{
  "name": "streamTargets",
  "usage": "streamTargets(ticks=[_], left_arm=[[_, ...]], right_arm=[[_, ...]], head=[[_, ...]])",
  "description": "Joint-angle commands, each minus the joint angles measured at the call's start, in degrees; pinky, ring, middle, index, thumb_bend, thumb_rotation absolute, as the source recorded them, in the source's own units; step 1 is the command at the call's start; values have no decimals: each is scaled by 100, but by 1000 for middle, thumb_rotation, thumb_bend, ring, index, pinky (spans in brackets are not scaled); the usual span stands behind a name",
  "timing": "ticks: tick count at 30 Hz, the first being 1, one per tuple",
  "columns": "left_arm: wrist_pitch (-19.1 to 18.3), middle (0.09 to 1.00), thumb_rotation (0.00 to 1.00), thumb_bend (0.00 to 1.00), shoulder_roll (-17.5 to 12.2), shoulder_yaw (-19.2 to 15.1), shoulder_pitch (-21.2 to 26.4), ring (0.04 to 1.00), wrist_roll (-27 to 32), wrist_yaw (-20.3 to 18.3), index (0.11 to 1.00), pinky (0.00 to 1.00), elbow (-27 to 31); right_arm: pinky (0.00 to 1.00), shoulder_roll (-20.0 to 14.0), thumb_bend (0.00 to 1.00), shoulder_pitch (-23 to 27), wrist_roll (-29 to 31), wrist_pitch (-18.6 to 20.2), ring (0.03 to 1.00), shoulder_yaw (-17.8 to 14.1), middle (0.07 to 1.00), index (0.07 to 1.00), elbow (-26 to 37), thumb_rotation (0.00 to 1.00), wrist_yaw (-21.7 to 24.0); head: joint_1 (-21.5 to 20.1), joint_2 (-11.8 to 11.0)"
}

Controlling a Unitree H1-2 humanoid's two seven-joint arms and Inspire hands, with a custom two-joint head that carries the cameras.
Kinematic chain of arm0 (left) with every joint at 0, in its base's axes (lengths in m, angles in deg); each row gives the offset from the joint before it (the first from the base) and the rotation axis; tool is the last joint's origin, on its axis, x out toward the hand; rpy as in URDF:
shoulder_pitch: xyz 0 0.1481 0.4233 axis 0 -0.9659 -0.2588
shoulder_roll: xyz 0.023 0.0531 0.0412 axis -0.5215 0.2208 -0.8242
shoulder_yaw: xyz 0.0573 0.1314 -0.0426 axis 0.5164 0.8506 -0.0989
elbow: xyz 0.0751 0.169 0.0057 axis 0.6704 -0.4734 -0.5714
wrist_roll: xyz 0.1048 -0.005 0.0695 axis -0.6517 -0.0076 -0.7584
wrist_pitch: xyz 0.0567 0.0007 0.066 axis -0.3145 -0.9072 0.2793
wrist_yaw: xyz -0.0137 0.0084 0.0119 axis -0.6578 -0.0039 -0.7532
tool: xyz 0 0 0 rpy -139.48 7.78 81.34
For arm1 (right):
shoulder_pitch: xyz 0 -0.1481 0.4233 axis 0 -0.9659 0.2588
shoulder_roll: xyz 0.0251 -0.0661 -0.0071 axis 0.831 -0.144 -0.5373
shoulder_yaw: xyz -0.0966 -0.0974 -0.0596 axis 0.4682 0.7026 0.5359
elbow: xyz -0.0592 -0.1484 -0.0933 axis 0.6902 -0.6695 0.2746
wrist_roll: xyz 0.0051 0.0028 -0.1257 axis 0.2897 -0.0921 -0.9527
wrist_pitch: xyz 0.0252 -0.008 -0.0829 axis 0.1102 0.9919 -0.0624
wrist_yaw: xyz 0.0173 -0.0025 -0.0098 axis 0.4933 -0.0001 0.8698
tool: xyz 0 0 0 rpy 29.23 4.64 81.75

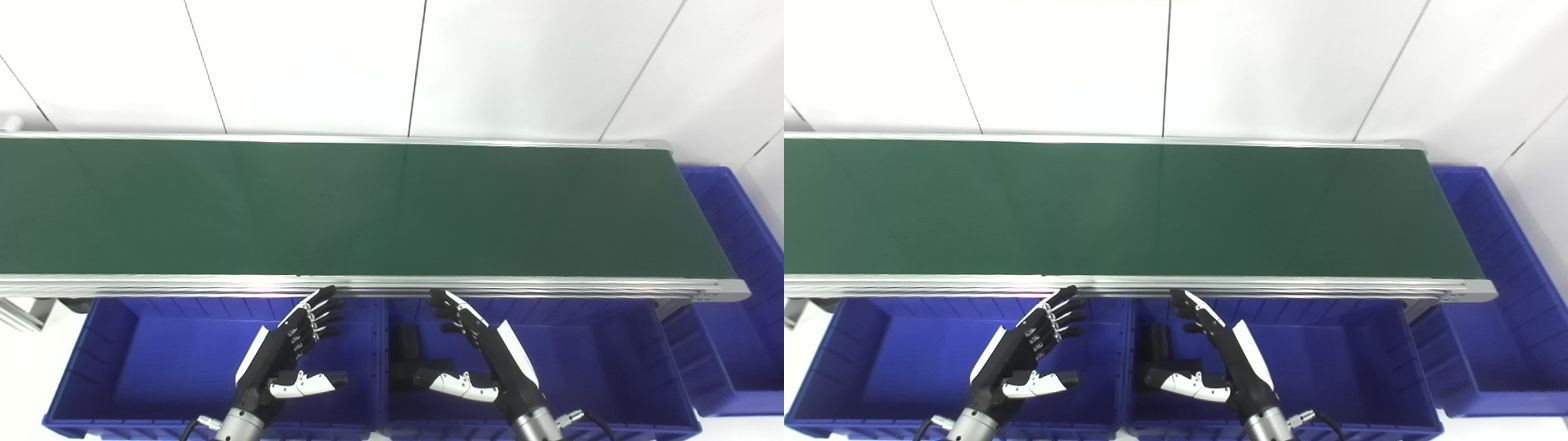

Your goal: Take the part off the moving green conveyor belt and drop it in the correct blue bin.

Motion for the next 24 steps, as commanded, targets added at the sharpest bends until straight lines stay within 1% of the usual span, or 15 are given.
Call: streamTargets(ticks=[1, 3, 6, 12, 17, 24], left_arm=[[223, 851, 276, 955, 50, 9, 29, 823, -16, 37, 893, 766, 80], [215, 850, 272, 953, 55, 10, 16, 822, -28, 46, 892, 763, 94], [222, 851, 268, 951, 60, 8, 15, 824, -16, 41, 892, 763, 81], [313, 852, 271, 944, 71, 16, 31, 827, -70, 48, 891, 765, 17], [333, 850, 258, 948, 108, 4, 31, 824, -83, 59, 887, 769, -51], [322, 855, 250, 950, 134, 9, 34, 828, -92, 51, 889, 773, -77]], right_arm=[[779, 3, 789, 27, 44, -105, 847, -15, 867, 891, 183, 445, 19], [777, 6, 789, 23, 66, -100, 844, -27, 865, 891, 189, 446, 48], [777, 1, 771, 34, 95, -111, 843, -26, 858, 890, 176, 419, 89], [783, 0, 782, 41, 104, -101, 844, -41, 856, 890, 127, 402, 125], [775, 7, 776, 34, 76, -135, 838, -54, 856, 885, 112, 376, 116], [778, 13, 781, 23, 95, -95, 842, -63, 863, 895, 153, 402, 137]], head=[[4, -4], [6, -7], [13, -33], [89, -113], [230, -244], [304, -287]])
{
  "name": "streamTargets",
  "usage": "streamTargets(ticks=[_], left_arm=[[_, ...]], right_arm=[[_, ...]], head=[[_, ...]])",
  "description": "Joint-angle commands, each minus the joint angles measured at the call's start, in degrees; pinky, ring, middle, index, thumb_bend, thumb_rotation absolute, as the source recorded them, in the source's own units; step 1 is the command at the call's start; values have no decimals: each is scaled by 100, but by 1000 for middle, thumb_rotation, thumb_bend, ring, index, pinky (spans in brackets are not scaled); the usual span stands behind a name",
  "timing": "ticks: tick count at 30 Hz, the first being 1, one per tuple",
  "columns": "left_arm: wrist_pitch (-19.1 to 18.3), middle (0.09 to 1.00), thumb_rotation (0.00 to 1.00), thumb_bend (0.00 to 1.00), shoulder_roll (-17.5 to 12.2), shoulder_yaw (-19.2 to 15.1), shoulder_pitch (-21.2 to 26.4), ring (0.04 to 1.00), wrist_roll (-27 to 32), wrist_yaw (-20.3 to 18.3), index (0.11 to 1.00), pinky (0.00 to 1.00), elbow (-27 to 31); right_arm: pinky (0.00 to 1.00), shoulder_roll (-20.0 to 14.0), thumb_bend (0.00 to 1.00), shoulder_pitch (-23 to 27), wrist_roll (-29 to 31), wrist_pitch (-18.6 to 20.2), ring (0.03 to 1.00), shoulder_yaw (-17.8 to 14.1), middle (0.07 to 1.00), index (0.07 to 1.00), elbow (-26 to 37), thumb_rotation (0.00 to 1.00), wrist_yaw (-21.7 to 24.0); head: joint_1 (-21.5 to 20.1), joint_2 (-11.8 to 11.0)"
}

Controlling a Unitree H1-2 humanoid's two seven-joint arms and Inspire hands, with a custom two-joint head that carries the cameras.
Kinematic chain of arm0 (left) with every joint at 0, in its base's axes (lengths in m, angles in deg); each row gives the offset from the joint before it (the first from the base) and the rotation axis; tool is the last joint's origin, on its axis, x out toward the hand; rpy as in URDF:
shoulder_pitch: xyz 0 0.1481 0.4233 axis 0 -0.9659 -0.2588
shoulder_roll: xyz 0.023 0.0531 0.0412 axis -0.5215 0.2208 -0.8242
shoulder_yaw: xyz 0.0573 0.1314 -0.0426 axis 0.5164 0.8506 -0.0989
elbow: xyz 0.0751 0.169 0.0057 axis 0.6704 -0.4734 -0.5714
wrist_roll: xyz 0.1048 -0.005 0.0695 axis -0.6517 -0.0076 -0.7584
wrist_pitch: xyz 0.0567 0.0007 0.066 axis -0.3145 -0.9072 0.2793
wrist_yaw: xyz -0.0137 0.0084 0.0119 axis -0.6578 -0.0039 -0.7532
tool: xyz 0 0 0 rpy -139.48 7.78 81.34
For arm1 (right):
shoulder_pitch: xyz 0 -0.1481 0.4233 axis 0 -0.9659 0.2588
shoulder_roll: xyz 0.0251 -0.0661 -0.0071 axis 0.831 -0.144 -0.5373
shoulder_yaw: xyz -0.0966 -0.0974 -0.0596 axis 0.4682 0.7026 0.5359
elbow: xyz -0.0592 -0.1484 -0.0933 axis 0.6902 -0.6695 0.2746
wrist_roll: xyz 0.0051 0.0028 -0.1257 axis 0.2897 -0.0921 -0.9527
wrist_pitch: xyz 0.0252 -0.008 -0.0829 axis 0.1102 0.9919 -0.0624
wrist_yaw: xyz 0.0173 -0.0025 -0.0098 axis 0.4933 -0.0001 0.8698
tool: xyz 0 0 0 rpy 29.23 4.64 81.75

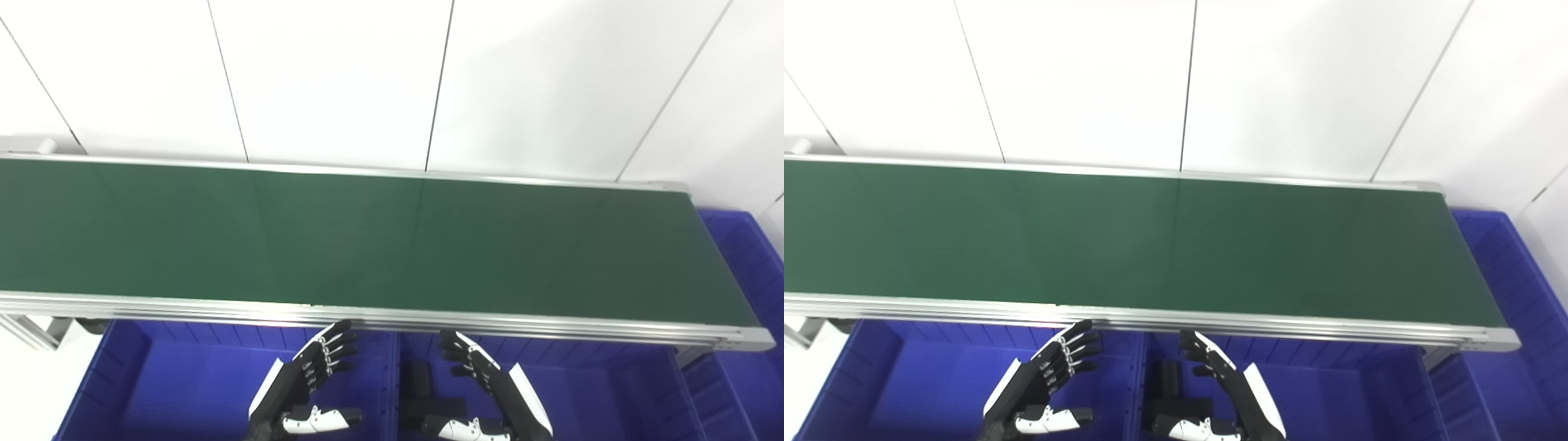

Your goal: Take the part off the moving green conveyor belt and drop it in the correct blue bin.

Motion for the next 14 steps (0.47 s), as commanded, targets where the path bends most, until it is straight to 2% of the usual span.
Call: streamTargets(ticks=[1, 14], left_arm=[[178, 856, 245, 948, 29, 12, 29, 829, -21, 49, 889, 775, 116], [120, 858, 242, 940, 23, 14, -10, 833, -8, 49, 889, 778, 195]], right_arm=[[781, 13, 779, 31, 61, -92, 843, -23, 865, 896, 166, 401, 3], [780, 35, 763, 4, 25, -26, 845, -16, 867, 903, 255, 392, 12]], head=[[-5, 0], [-84, 69]])
